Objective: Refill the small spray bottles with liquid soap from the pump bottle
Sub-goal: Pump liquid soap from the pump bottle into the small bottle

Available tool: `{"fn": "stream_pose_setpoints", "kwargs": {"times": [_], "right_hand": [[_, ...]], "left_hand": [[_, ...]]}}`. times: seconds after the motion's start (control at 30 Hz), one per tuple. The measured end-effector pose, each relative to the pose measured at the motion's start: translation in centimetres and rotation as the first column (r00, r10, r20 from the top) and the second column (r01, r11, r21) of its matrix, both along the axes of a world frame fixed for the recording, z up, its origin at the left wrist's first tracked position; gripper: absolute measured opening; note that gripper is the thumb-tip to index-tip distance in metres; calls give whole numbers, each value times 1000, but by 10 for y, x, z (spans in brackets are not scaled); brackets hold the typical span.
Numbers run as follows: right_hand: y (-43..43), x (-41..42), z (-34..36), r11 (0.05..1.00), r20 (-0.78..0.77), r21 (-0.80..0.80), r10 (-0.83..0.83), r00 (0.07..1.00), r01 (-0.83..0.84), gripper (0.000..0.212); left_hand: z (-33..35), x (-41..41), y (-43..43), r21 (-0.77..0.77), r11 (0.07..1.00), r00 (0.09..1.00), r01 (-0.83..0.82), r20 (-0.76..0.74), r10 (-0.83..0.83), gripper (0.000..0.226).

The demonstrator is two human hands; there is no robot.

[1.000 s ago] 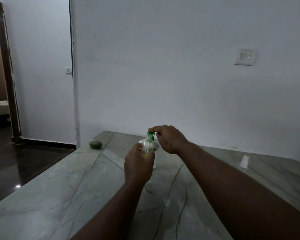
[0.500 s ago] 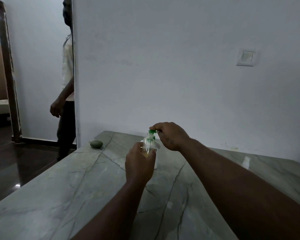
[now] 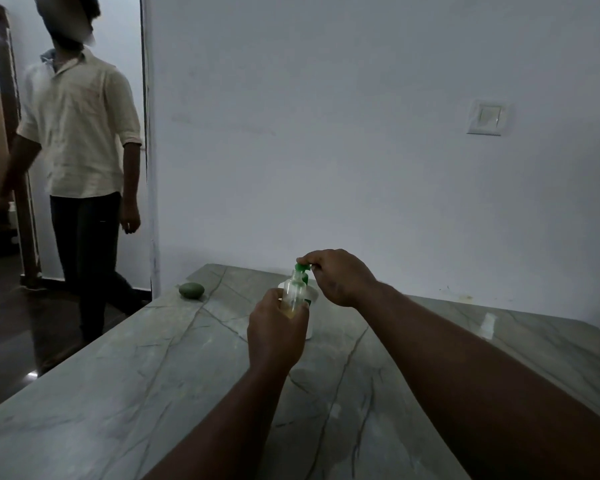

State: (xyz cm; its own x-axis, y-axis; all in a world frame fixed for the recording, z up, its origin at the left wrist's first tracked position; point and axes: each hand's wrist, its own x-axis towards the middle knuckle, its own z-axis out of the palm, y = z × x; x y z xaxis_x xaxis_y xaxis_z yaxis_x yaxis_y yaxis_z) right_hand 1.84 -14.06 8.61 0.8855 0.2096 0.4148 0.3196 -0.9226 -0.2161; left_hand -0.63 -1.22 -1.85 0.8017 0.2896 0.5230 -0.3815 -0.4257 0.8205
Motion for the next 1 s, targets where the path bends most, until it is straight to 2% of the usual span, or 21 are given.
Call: {"fn": "stream_pose_setpoints", "kwargs": {"times": [0.23,0.73,1.0], "right_hand": [[-1,2,9,994,4,-110,3,1000,-3,42],[6,-1,-4,999,2,-32,-24,1000,24,44],[0,-1,3,995,0,-94,-24,1000,24,46]], "left_hand": [[2,3,1,-29,1000,1000,-5,17,5,20],[-2,4,2,17,1000,1000,-16,-8,16,17],[2,3,2,-8,1000,1000,-14,11,14,21]]}}
